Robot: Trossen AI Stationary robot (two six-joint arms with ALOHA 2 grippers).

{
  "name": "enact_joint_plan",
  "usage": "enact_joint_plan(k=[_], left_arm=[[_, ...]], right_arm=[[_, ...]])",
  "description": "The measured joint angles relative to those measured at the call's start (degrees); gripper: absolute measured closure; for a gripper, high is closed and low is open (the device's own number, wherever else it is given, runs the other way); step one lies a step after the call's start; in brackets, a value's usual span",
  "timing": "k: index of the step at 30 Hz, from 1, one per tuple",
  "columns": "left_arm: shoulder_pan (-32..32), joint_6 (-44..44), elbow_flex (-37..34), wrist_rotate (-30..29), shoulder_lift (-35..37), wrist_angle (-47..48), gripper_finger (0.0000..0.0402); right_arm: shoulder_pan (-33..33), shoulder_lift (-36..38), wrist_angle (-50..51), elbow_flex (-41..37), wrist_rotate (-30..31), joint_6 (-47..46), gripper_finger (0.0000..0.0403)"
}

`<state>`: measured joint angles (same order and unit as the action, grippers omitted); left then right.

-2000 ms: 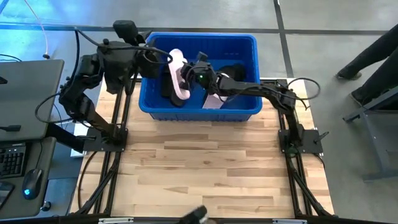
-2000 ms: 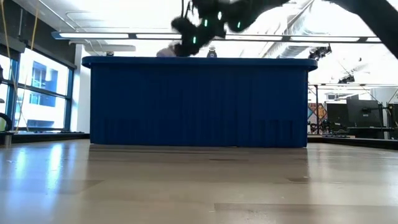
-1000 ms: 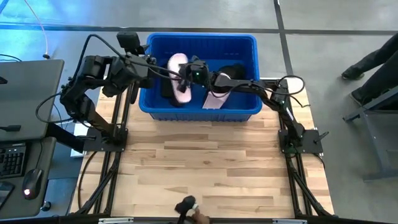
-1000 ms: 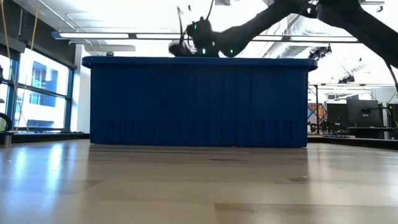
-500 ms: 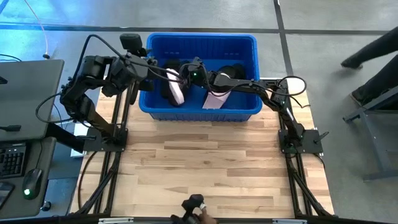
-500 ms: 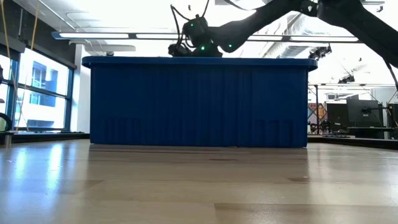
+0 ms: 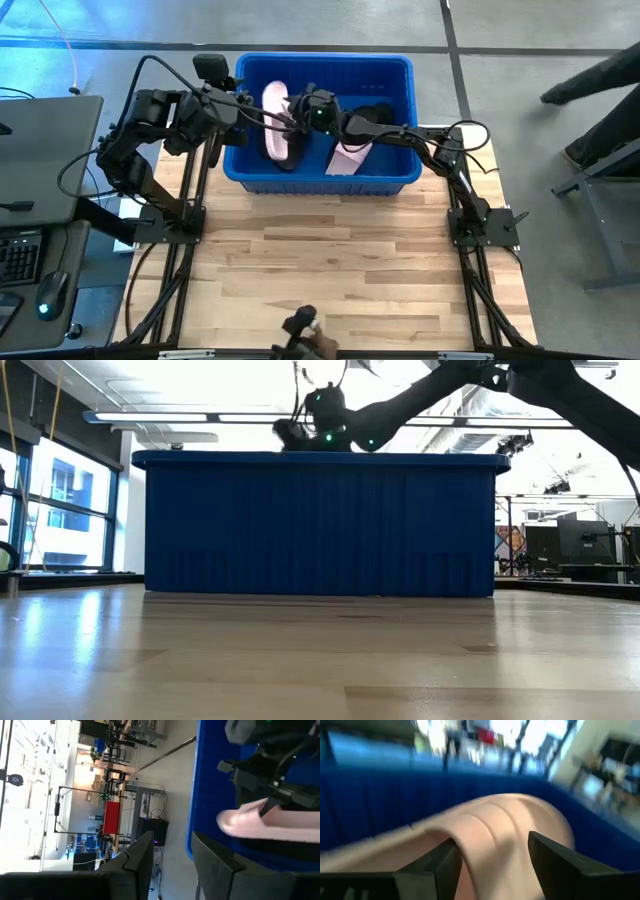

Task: Pick and place slides into bin
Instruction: Put the pink slide into the blue container, then adjust the slides

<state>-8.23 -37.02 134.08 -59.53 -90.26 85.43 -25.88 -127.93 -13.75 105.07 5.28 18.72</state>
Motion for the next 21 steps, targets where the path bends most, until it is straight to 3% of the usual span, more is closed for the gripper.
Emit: enact_joint_plan(k=[3, 6, 11, 13, 15, 17, 21], left_arm=[[0.00, 0.00, 0.00, 0.06, 0.00, -0.01, 0.0277], [0.00, 0.00, 0.00, 0.09, 0.00, -0.02, 0.0277], [0.00, 0.00, 0.00, 0.15, 0.00, 0.00, 0.0277], [0.00, 0.00, 0.00, 0.15, 0.00, 0.07, 0.0277], [0.00, 0.02, 0.00, 0.17, 0.00, 0.46, 0.0277], [0.00, 0.24, 0.00, 0.17, 0.00, 1.35, 0.0277], [0.00, 3.07, 0.01, 0.77, 0.00, 3.46, 0.0277]], right_arm=[[-0.53, -0.47, 7.80, -0.02, 4.71, -0.17, 0.0192], [-1.59, -0.47, 11.23, 0.00, 2.74, -0.72, 0.0192], [-2.62, -0.51, 2.85, -0.01, 2.89, -6.95, 0.0192], [-3.09, -0.47, -1.33, 0.05, -1.18, -10.51, 0.0192], [-3.38, -0.47, -2.41, 0.05, -10.95, -10.97, 0.0192], [-3.34, -0.44, -1.85, 0.05, -16.58, -11.95, 0.0192], [-2.43, -0.25, 2.42, 0.05, -12.18, -12.96, 0.0192]])
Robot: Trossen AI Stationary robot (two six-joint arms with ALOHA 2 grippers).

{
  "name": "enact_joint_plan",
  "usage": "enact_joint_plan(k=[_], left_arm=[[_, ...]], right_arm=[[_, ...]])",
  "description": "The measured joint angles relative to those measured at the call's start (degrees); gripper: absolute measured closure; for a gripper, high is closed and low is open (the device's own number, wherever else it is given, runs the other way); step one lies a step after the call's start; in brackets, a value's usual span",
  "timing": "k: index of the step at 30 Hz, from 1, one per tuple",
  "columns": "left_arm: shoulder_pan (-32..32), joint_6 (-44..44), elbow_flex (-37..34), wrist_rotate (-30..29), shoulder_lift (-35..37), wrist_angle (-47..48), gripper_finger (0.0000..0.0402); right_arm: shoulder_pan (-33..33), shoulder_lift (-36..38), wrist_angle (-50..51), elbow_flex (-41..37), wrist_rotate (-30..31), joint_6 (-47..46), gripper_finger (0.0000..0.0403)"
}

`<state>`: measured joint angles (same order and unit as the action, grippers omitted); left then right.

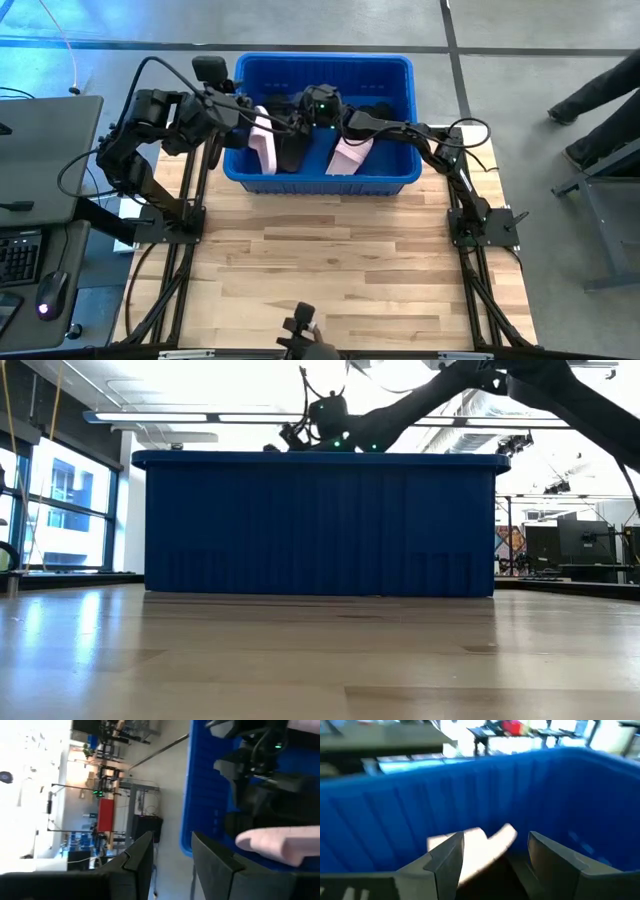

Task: Pick and place slides into bin
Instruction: Adjust the slides

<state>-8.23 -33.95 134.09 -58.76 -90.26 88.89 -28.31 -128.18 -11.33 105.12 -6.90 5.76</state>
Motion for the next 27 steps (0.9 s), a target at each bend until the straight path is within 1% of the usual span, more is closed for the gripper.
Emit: enact_joint_plan(k=[3, 6, 8, 12, 14, 18, 22, 26, 27], left_arm=[[0.00, 1.17, 0.00, 2.70, 0.00, 1.18, 0.0277], [0.00, 1.24, 0.01, 5.86, 0.00, 1.17, 0.0277], [0.00, 1.30, 0.01, 6.95, 0.00, 1.17, 0.0277], [0.00, 1.43, 0.00, 7.66, 0.00, 1.15, 0.0277], [0.00, 1.94, 0.01, 7.95, 0.00, 1.15, 0.0277], [0.00, 3.90, 0.01, 9.53, -0.01, 1.15, 0.0277], [0.00, 4.25, 0.01, 10.87, -0.02, 1.15, 0.0277], [0.00, 4.25, 0.00, 12.26, -0.02, 1.15, 0.0277], [0.00, 4.27, -0.01, 12.28, -0.02, 1.13, 0.0277]], right_arm=[[0.56, 0.95, 3.09, -0.09, 1.62, 3.27, 0.0198], [2.33, 5.12, 10.54, -0.09, 7.20, 5.74, 0.0209], [3.67, 8.72, 19.48, 0.04, 10.52, 6.44, 0.0218], [5.72, 13.94, 40.87, 0.06, 13.94, 6.06, 0.0233], [6.45, 15.07, 49.87, 0.02, 17.19, 3.86, 0.0237], [7.17, 14.66, 63.43, -0.02, 24.91, -1.67, 0.0236], [6.61, 12.39, 67.50, -0.09, 35.59, -5.85, 0.0234], [5.47, 10.75, 66.36, -0.03, 39.08, -4.11, 0.0233], [5.02, 10.40, 65.76, -0.02, 40.93, -3.27, 0.0233]])
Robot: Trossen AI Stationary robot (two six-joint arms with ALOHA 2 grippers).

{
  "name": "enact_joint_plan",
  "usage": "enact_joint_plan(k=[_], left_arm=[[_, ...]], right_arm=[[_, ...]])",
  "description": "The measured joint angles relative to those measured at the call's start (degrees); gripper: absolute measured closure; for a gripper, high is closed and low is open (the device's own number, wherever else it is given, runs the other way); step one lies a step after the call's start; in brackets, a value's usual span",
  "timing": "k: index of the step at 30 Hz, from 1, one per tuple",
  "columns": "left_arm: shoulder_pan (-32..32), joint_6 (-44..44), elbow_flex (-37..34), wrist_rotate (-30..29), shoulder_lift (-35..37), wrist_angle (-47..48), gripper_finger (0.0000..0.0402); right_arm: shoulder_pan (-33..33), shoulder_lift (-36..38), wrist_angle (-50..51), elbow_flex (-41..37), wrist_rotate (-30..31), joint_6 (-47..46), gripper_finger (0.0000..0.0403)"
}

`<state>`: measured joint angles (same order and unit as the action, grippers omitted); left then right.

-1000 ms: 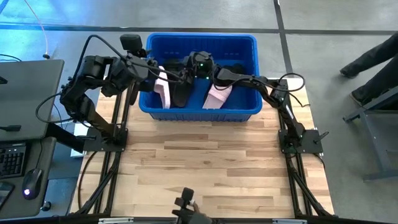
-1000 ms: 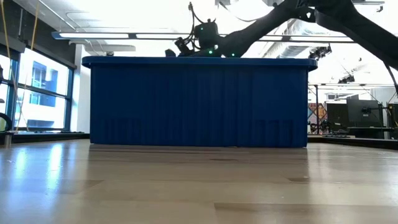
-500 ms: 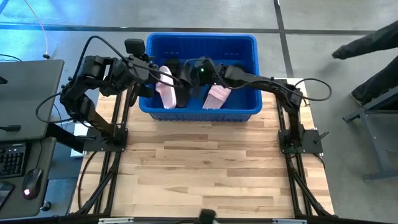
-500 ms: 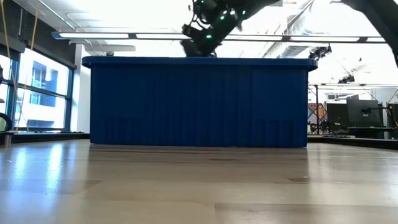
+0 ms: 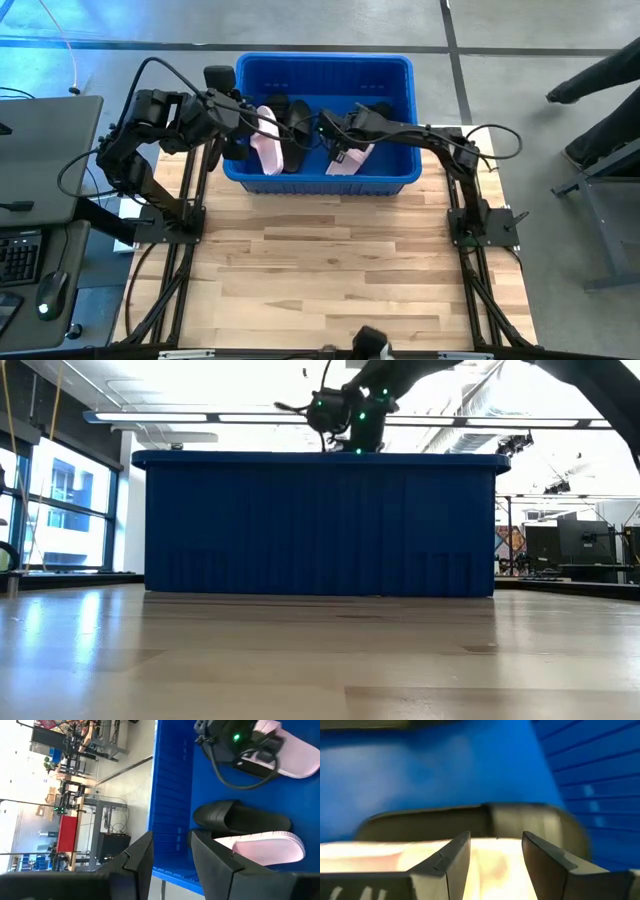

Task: Pick and place slides into bin
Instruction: Adjust the slides

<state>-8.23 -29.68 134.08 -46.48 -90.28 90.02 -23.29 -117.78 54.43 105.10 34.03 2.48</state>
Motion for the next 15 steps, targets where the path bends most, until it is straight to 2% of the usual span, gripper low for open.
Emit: enact_joint_plan(k=[4, 6, 11, 13, 15], left_arm=[[0.00, 0.00, 0.00, 0.00, 0.00, 0.01, 0.0277], [0.00, 0.01, 0.00, 0.18, 0.00, 0.00, 0.0277], [0.00, -0.01, 0.00, 2.53, 0.00, 0.00, 0.0277], [0.00, 0.01, 0.00, 2.54, 0.00, 0.00, 0.0277], [0.00, 0.01, 0.00, 2.56, 0.00, 0.00, 0.0277]], right_arm=[[-4.04, -1.26, -2.47, 0.00, 9.57, 0.80, 0.0233], [-6.84, -1.50, -2.94, 0.00, 8.36, 0.26, 0.0233], [-12.57, -1.75, -3.32, 0.07, -6.90, -3.67, 0.0233], [-13.22, -1.68, -4.29, 0.07, -5.54, -0.63, 0.0233], [-13.30, -1.79, -6.40, -0.04, 0.58, 2.86, 0.0233]])
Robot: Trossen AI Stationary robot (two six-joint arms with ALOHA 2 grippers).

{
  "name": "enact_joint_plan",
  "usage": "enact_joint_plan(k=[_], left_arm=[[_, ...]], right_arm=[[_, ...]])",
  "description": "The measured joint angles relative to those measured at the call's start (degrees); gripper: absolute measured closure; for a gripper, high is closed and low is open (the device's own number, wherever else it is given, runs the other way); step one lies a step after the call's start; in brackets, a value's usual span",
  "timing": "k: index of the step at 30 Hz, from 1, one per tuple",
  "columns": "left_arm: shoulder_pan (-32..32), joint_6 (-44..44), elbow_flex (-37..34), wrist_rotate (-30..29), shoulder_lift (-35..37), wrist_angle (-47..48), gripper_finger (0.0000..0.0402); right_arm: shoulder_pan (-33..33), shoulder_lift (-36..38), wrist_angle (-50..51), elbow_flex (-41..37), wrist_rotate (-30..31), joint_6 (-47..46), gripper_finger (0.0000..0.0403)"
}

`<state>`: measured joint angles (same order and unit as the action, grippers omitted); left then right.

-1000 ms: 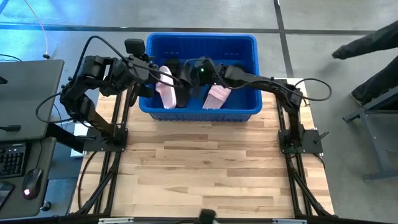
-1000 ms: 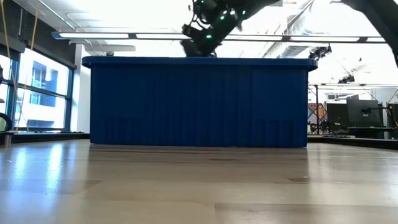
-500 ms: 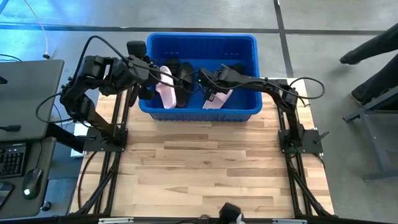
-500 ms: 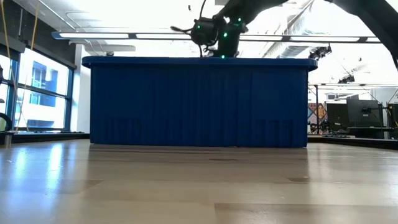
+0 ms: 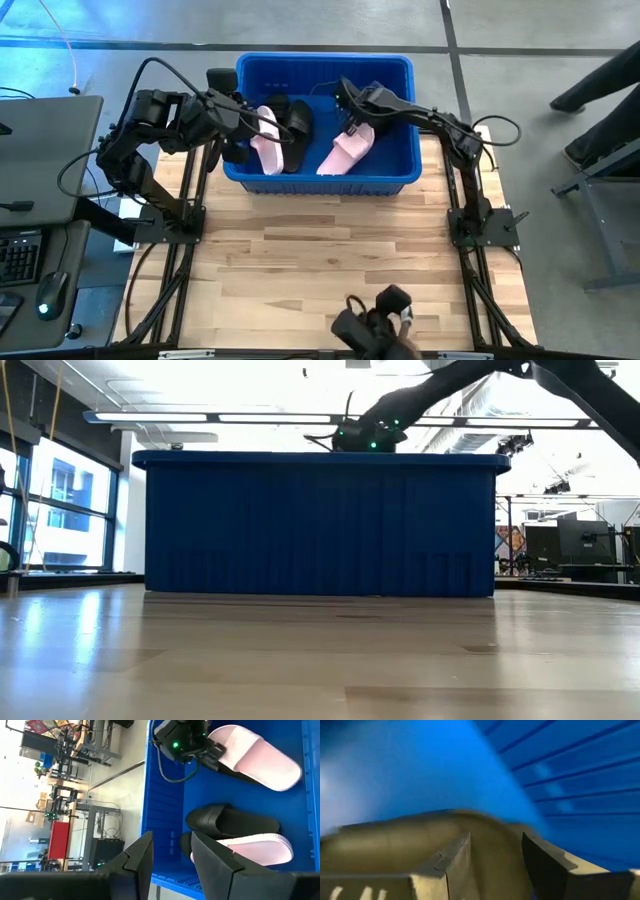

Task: Pick and place slides into bin
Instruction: Adjust the slides

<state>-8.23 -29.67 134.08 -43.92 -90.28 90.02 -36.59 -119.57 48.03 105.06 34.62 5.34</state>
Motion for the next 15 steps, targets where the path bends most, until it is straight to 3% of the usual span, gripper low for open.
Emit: enact_joint_plan(k=[2, 9, 13, 15], left_arm=[[0.00, 0.00, 0.00, -0.01, 0.00, -0.01, 0.0277], [0.00, 0.00, 0.00, -0.01, 0.00, -0.01, 0.0277], [0.00, -0.02, 0.00, 0.00, 0.00, 0.00, 0.0277], [0.00, -0.02, 0.00, 0.22, 0.00, 0.00, 0.0277]], right_arm=[[-0.73, -0.02, -3.83, -0.03, 2.90, 3.58, 0.0233], [-0.37, 3.91, -13.12, -0.12, -2.90, 7.32, 0.0233], [1.54, 8.75, -10.80, -0.12, -2.14, 7.88, 0.0233], [2.73, 11.81, -6.68, -0.10, -5.05, 4.92, 0.0233]])
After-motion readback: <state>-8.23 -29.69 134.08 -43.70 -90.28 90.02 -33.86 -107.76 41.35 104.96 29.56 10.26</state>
